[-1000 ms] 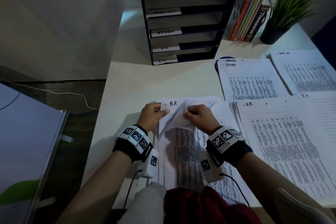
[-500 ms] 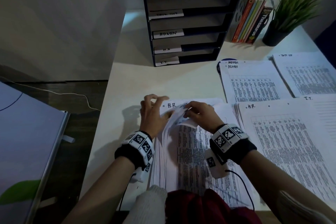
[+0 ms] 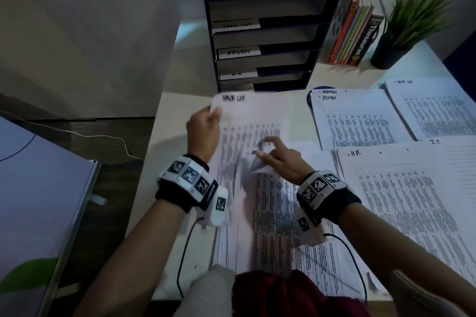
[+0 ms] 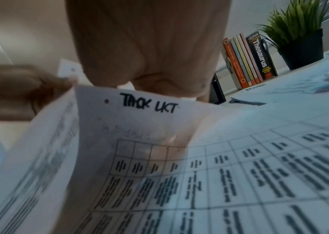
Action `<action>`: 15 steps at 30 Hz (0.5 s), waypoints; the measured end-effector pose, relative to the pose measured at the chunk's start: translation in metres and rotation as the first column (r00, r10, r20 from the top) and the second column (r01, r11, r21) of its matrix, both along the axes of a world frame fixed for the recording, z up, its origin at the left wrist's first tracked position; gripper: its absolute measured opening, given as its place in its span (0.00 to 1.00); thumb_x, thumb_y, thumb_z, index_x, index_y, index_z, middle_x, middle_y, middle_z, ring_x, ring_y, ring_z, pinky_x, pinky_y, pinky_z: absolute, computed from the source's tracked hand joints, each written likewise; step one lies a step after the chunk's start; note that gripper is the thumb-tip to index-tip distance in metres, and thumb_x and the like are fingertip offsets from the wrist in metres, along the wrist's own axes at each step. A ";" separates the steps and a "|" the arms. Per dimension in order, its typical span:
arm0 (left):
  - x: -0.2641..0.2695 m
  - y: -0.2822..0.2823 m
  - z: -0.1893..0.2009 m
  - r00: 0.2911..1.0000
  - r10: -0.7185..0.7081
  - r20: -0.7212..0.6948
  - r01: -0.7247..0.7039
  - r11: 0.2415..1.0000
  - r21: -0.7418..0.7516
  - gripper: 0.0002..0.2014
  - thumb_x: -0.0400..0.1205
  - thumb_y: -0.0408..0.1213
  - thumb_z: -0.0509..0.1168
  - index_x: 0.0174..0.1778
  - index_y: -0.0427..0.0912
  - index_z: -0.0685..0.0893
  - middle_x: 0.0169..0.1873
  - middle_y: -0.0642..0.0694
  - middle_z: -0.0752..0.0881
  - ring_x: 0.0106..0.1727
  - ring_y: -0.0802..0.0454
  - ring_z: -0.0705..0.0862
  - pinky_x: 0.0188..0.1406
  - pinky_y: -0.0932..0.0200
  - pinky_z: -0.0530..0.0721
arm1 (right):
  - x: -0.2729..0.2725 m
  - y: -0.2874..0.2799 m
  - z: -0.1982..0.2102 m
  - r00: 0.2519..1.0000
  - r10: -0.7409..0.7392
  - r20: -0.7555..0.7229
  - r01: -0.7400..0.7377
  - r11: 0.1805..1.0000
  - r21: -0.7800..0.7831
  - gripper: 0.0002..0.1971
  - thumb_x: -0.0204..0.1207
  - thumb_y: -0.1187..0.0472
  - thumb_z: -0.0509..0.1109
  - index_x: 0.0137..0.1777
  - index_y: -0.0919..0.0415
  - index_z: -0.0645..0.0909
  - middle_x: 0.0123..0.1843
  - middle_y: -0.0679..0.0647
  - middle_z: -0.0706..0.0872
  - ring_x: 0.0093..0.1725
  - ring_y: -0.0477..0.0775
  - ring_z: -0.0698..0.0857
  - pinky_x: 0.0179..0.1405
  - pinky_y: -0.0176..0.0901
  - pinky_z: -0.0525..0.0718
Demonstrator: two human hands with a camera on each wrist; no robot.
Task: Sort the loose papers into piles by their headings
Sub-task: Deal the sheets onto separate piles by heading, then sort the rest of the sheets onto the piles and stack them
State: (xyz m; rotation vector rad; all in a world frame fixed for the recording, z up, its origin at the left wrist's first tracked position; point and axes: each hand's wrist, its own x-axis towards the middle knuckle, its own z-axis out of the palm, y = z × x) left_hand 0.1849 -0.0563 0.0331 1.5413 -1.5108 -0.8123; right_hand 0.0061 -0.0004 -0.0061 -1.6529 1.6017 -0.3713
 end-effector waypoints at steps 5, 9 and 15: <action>0.011 -0.025 0.032 0.999 -0.030 -0.036 0.026 0.993 -0.117 0.13 0.84 0.39 0.60 0.42 0.33 0.83 0.31 0.48 0.81 0.32 0.57 0.77 0.37 0.58 0.74 | -0.020 -0.001 0.008 0.990 0.014 0.138 -0.021 0.998 0.053 0.27 0.79 0.47 0.63 0.72 0.60 0.62 0.62 0.59 0.81 0.57 0.57 0.80 0.57 0.47 0.76; 0.009 -0.024 0.025 0.998 -0.057 -0.037 0.054 0.994 -0.092 0.12 0.84 0.36 0.60 0.49 0.32 0.85 0.40 0.45 0.85 0.43 0.50 0.82 0.45 0.56 0.79 | -0.036 -0.002 -0.002 0.988 0.100 -0.116 -0.095 0.994 0.056 0.19 0.71 0.59 0.67 0.61 0.60 0.69 0.59 0.58 0.82 0.54 0.62 0.80 0.55 0.55 0.81; 0.002 -0.013 0.022 0.984 -0.172 -0.038 0.173 0.985 0.007 0.12 0.84 0.45 0.55 0.47 0.43 0.80 0.40 0.39 0.83 0.41 0.50 0.78 0.48 0.51 0.80 | -0.028 -0.007 0.008 0.969 -0.026 -0.247 -0.049 0.955 -0.293 0.08 0.77 0.62 0.68 0.50 0.65 0.86 0.52 0.61 0.87 0.54 0.62 0.82 0.63 0.52 0.72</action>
